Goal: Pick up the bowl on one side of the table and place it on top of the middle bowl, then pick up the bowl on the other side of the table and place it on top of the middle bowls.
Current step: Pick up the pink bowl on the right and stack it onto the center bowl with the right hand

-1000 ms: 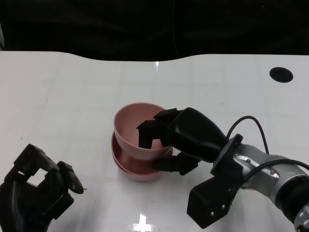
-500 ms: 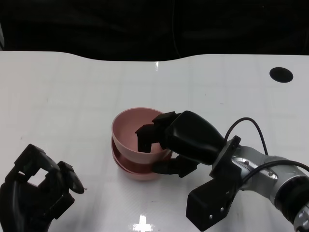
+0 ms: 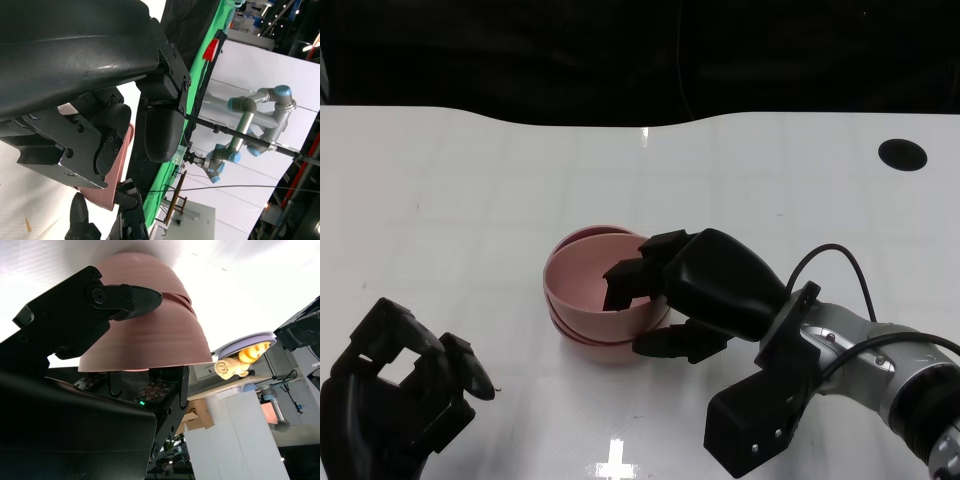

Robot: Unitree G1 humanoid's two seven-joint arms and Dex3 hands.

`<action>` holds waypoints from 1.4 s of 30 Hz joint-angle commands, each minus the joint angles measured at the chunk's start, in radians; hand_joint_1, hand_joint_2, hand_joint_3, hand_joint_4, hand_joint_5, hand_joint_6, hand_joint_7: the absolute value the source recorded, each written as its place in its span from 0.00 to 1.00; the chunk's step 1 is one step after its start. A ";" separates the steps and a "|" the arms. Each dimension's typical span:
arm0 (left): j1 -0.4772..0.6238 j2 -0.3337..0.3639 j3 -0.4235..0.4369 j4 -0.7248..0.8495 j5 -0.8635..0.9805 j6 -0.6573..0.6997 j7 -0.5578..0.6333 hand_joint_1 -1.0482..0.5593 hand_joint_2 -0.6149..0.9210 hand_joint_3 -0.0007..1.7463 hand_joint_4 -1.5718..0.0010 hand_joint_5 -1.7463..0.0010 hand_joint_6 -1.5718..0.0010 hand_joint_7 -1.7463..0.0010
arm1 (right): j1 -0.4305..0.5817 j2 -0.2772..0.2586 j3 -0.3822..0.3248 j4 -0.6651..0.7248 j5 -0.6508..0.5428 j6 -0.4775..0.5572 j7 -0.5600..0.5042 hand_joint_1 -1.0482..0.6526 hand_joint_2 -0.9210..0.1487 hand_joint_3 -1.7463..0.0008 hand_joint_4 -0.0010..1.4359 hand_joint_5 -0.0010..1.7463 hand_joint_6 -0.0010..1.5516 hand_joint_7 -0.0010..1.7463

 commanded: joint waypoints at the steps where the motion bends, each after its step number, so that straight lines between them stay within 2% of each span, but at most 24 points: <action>1: -0.001 0.004 0.003 -0.001 0.004 -0.009 0.009 0.72 0.81 0.87 0.37 0.00 0.51 0.00 | -0.005 -0.007 0.006 -0.008 -0.008 0.003 -0.014 0.44 0.14 0.67 0.57 0.74 0.55 0.46; 2: -0.001 0.004 0.003 -0.002 0.001 -0.006 0.009 0.72 0.81 0.87 0.37 0.00 0.51 0.00 | -0.004 -0.015 0.013 -0.020 -0.023 0.016 -0.019 0.44 0.14 0.67 0.57 0.74 0.55 0.46; 3: -0.001 0.003 0.003 -0.003 -0.001 -0.005 0.009 0.72 0.81 0.87 0.37 0.00 0.51 0.00 | -0.003 -0.021 0.017 -0.030 -0.036 0.026 -0.023 0.34 0.06 0.75 0.56 0.51 0.53 0.29; 4: -0.001 0.003 0.003 -0.003 -0.003 -0.003 0.009 0.72 0.81 0.87 0.37 0.00 0.51 0.00 | -0.001 -0.025 0.021 -0.036 -0.045 0.034 -0.026 0.31 0.03 0.78 0.59 0.39 0.55 0.18; 5: -0.001 0.004 0.002 -0.001 -0.002 -0.007 0.005 0.72 0.81 0.87 0.37 0.00 0.51 0.00 | 0.012 -0.035 0.021 -0.066 -0.050 0.053 -0.009 0.30 0.01 0.80 0.60 0.32 0.57 0.12; 6: -0.002 0.006 0.002 0.001 0.000 -0.010 0.002 0.72 0.81 0.86 0.37 0.00 0.52 0.00 | 0.023 -0.042 0.021 -0.089 -0.050 0.067 0.005 0.22 0.01 0.77 0.38 0.19 0.40 0.06; 7: -0.002 0.006 0.001 0.002 0.002 -0.011 0.003 0.72 0.82 0.86 0.38 0.00 0.52 0.00 | 0.034 -0.047 0.021 -0.108 -0.047 0.077 0.019 0.16 0.00 0.75 0.23 0.10 0.29 0.03; 9: -0.002 0.004 0.002 0.002 0.007 -0.010 0.011 0.72 0.82 0.86 0.38 0.00 0.52 0.00 | 0.049 -0.051 0.021 -0.129 -0.038 0.086 0.034 0.12 0.00 0.74 0.10 0.03 0.17 0.01; 12: -0.002 0.003 0.002 0.002 0.008 -0.010 0.014 0.72 0.81 0.86 0.38 0.00 0.52 0.00 | 0.058 -0.053 0.019 -0.146 -0.033 0.094 0.046 0.10 0.00 0.73 0.06 0.00 0.13 0.00; 24: -0.003 0.004 0.002 0.004 0.008 -0.010 0.014 0.72 0.82 0.85 0.38 0.00 0.52 0.00 | 0.063 -0.059 0.025 -0.161 -0.037 0.110 0.063 0.10 0.00 0.73 0.05 0.00 0.13 0.00; 25: -0.004 0.004 0.003 0.005 0.009 -0.010 0.013 0.72 0.81 0.85 0.37 0.00 0.52 0.00 | 0.062 -0.062 0.030 -0.160 -0.044 0.115 0.067 0.06 0.00 0.67 0.02 0.00 0.06 0.00; 28: -0.006 0.005 0.002 0.009 0.002 -0.010 0.004 0.72 0.81 0.86 0.37 0.00 0.52 0.00 | 0.058 -0.070 0.043 -0.162 -0.063 0.131 0.072 0.04 0.00 0.61 0.00 0.00 0.01 0.00; 42: -0.007 0.007 0.002 0.011 0.005 -0.012 0.007 0.72 0.81 0.86 0.37 0.00 0.52 0.00 | 0.062 -0.071 0.052 -0.168 -0.081 0.150 0.065 0.04 0.00 0.59 0.00 0.00 0.01 0.00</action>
